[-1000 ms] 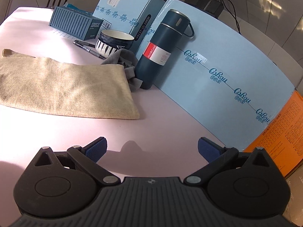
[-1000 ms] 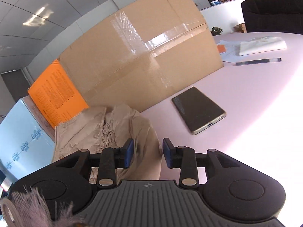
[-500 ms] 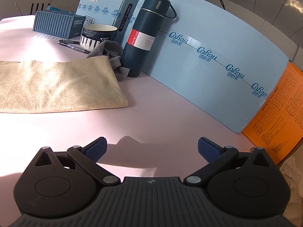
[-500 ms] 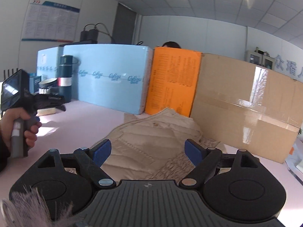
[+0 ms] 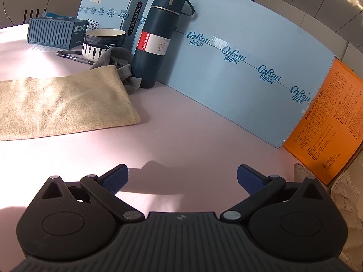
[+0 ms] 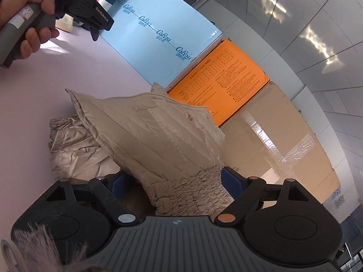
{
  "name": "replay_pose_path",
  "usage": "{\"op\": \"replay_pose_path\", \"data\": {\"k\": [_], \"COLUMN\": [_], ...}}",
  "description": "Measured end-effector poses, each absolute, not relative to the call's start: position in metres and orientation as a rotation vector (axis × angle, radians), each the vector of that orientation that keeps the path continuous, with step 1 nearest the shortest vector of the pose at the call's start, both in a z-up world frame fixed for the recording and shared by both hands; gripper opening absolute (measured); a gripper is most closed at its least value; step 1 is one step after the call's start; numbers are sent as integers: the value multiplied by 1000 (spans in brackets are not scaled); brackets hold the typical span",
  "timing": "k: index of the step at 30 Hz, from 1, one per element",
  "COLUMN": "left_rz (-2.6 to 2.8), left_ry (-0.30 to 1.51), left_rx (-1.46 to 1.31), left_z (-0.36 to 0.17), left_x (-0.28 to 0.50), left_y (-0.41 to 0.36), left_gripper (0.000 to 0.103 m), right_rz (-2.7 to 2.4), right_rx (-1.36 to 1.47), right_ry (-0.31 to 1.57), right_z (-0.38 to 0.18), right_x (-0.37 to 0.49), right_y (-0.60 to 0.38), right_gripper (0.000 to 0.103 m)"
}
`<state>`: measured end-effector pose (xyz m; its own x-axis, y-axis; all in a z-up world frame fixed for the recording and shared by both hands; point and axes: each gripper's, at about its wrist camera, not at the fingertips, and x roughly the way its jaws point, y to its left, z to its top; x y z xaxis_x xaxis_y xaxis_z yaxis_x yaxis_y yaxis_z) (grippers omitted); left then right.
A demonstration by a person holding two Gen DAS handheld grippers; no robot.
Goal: Fold clothes
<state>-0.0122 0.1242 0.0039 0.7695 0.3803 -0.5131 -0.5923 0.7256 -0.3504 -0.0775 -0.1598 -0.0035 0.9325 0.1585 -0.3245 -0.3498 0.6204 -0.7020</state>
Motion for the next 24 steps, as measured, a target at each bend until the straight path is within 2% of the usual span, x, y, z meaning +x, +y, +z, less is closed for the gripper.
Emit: {"op": "replay_pose_path", "data": {"k": [1, 2, 3, 4, 8, 12, 15, 21, 24], "left_rz": [553, 550, 546, 544, 546, 550, 545, 511, 460], "left_ry": [434, 438, 443, 446, 464, 489, 490, 493, 501], "left_rx": [-525, -522, -520, -515, -502, -497, -495, -468, -449], "left_z": [3, 3, 2, 2, -1, -5, -5, -4, -5], "left_x": [-11, -10, -10, -9, -6, -4, -4, -2, 1], "left_y": [124, 123, 123, 123, 123, 124, 123, 117, 111], "left_gripper": [103, 103, 103, 103, 103, 103, 103, 103, 103], "right_rz": [299, 310, 322, 333, 388, 341, 161, -149, -229], "right_rx": [-842, -819, -795, -770, -612, -123, 236, 480, 559], "right_ry": [253, 275, 297, 318, 320, 155, 60, 225, 292], "right_z": [-4, -3, -2, 1, 37, 118, 142, 76, 33], "right_x": [-71, -64, -56, -49, -32, -18, -5, -7, -12], "right_y": [-157, -155, -153, -151, -149, -217, -300, -414, -442], "right_gripper": [74, 40, 17, 10, 9, 9, 9, 9, 15]}}
